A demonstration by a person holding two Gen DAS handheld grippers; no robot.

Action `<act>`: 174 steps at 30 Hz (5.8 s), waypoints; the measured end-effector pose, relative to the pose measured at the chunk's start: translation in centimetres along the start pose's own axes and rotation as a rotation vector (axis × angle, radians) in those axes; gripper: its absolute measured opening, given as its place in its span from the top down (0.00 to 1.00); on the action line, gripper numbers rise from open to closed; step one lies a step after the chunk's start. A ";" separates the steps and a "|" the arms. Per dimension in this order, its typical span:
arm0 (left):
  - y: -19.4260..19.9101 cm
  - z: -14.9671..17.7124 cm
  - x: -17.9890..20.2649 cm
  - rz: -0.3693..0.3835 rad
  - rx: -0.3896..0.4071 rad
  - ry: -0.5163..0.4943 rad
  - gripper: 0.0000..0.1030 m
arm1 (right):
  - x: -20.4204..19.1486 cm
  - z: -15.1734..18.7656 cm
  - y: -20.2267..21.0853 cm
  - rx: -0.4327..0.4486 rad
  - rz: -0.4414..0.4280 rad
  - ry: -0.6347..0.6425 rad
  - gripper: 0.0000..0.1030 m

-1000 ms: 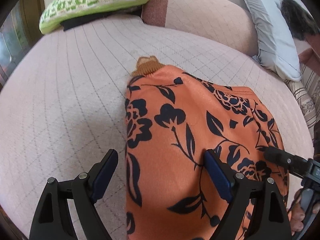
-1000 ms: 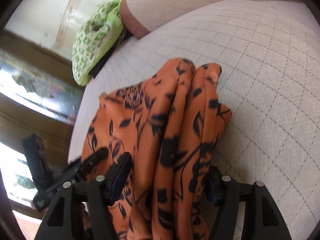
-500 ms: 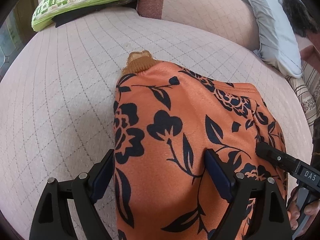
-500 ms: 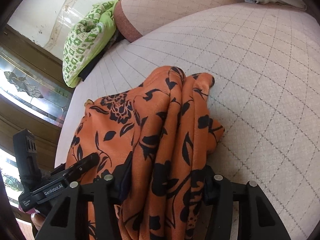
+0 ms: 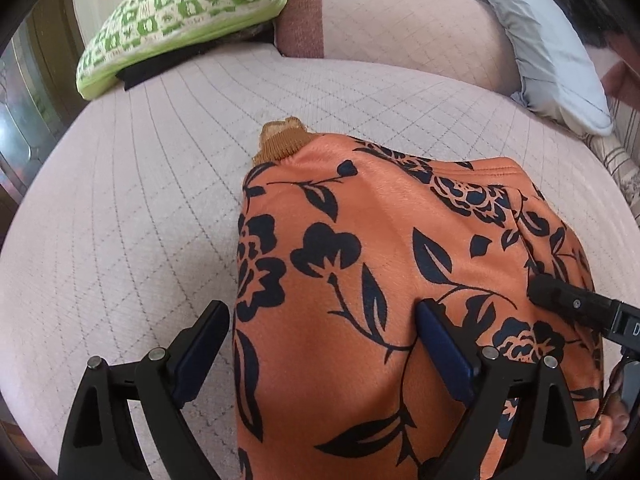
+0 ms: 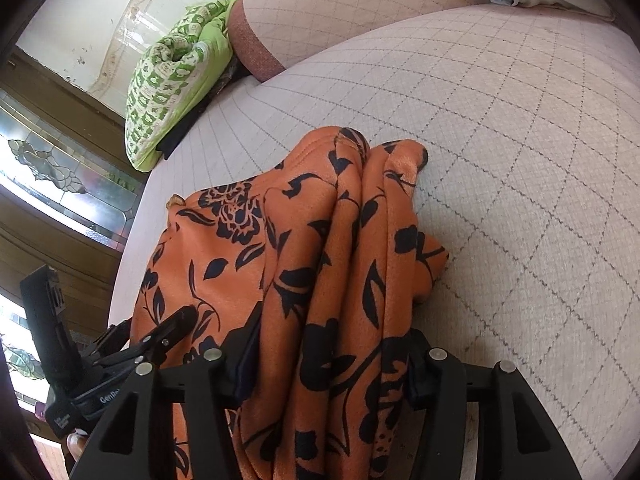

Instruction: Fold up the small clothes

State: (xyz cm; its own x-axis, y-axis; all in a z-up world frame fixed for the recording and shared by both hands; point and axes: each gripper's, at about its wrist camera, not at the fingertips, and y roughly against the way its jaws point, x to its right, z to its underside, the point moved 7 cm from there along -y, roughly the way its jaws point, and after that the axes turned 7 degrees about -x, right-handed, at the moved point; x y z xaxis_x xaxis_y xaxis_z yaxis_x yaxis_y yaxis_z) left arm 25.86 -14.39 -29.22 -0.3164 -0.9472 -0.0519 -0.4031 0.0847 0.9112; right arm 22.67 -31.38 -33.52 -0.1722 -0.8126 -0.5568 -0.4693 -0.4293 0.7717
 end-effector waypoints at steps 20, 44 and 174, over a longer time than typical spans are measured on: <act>1.1 1.1 -0.1 -0.029 0.017 0.014 0.08 | 0.8 2.6 1.9 -0.072 -0.031 -0.035 0.43; 3.2 5.5 -1.1 -0.033 0.014 0.065 0.08 | 1.0 6.3 3.4 -0.086 0.046 -0.026 0.41; 36.8 8.3 -2.8 -0.196 0.538 0.079 0.00 | -18.3 13.2 26.7 0.566 0.262 0.468 0.30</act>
State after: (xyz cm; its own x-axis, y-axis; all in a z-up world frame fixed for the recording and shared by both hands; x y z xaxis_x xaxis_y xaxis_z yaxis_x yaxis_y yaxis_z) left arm 4.79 -6.01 1.06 -0.1348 -0.9796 -0.1493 -0.8340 0.0308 0.5509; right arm 1.89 -22.81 -6.82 -0.0138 -0.9955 -0.0932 -0.8563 -0.0363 0.5152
